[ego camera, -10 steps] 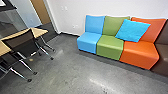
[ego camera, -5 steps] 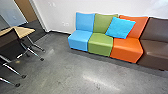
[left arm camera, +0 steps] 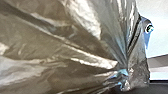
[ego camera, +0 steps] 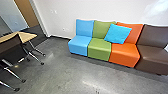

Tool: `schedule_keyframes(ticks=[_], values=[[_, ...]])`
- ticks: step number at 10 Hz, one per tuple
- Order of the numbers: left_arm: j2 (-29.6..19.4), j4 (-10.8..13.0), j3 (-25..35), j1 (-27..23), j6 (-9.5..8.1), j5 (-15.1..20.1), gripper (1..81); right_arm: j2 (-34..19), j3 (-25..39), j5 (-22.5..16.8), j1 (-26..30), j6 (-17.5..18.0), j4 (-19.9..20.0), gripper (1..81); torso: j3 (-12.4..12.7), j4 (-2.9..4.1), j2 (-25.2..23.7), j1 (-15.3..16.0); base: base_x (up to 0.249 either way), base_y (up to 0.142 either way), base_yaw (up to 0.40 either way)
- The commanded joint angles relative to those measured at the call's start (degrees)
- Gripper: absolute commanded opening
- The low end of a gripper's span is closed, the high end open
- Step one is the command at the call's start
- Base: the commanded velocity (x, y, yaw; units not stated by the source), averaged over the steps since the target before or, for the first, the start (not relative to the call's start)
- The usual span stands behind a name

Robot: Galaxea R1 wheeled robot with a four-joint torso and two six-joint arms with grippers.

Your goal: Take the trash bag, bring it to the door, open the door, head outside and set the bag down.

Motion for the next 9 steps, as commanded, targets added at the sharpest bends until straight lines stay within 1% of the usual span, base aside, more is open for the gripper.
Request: schedule_keyframes(ticks=[1, 4, 9], values=[[-0.4, 0.2, -0.2, 0.0, 0.70, 5.2, 1.0, -0.1, -1.7, -3.9, 0.3, -0.2, 0.2, 81.1, 5.5, 0.00, 5.5, -3.6, 0.000, 0.000, 0.000], [1.3, 0.6, -2.4, 0.3, 0.79, 5.2, 1.0, 2.5, -4.6, -3.9, -1.0, -0.2, 0.2, 81.1, 11.6, 0.00, 11.4, -7.5, 0.000, 0.000, 0.000], [6.3, 3.4, -8.4, 4.2, 0.88, 5.0, 1.0, 6.7, -9.1, -4.1, -2.0, -0.2, 0.1, 81.1, 21.6, -0.02, 21.1, -13.9, 0.000, 0.000, 0.000]])
